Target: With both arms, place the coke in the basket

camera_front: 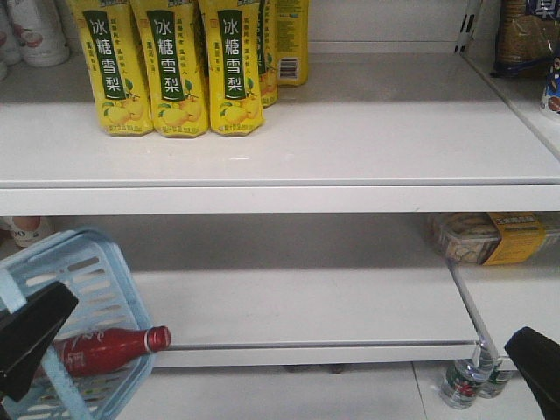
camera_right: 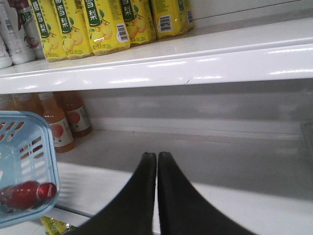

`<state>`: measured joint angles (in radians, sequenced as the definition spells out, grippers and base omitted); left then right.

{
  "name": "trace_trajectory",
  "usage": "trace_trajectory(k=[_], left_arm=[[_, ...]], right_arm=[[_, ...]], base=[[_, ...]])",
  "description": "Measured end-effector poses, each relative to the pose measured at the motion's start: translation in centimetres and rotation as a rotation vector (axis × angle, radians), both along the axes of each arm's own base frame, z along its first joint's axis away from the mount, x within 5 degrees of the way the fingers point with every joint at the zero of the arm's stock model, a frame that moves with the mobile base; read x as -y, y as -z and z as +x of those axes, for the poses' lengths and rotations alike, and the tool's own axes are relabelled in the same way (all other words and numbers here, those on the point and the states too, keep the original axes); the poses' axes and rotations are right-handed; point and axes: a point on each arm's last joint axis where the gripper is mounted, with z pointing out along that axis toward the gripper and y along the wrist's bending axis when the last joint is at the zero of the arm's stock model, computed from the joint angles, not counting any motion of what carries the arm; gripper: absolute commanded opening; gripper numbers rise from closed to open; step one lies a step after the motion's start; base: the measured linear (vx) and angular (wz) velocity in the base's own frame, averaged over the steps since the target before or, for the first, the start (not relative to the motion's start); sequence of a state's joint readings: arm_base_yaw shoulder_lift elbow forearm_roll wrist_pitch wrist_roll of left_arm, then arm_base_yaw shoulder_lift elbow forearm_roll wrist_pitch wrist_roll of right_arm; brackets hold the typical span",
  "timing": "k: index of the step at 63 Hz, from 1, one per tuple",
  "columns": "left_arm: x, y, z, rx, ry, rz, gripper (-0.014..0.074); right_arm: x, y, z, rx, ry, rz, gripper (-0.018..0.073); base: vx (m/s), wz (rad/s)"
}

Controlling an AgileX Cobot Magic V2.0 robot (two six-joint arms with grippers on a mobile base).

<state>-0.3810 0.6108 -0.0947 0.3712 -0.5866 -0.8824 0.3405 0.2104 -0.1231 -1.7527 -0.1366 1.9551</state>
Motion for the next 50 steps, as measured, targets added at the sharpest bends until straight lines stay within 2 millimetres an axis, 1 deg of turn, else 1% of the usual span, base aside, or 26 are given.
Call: trace_trajectory(k=[11,21,26,40,50], left_arm=[[-1.4,3.7,-0.7,-0.207,-0.111,0.01,-0.0006],[-2.1,6.0,-1.4,-0.346,-0.168,0.065,-0.0006],[-2.3,6.4,-1.6,-0.378,-0.181,0.098,-0.0006],[-2.9,6.9,-2.3,-0.39,-0.198,0.221,-0.0006],[-3.2,6.6,-3.1,-0.297,-0.187,0.3,-0.0006]], right_arm=[[0.0,0.0,0.0,0.0,0.0,0.0,-0.0005],[0.0,0.0,0.0,0.0,0.0,0.0,-0.0005],[0.0,0.0,0.0,0.0,0.0,0.0,-0.0005],[0.0,0.0,0.0,0.0,0.0,0.0,-0.0005],[0.0,0.0,0.0,0.0,0.0,0.0,-0.0005]], base=[[0.0,0.0],[0.0,0.0],[0.0,0.0],[0.0,0.0],[0.0,0.0]])
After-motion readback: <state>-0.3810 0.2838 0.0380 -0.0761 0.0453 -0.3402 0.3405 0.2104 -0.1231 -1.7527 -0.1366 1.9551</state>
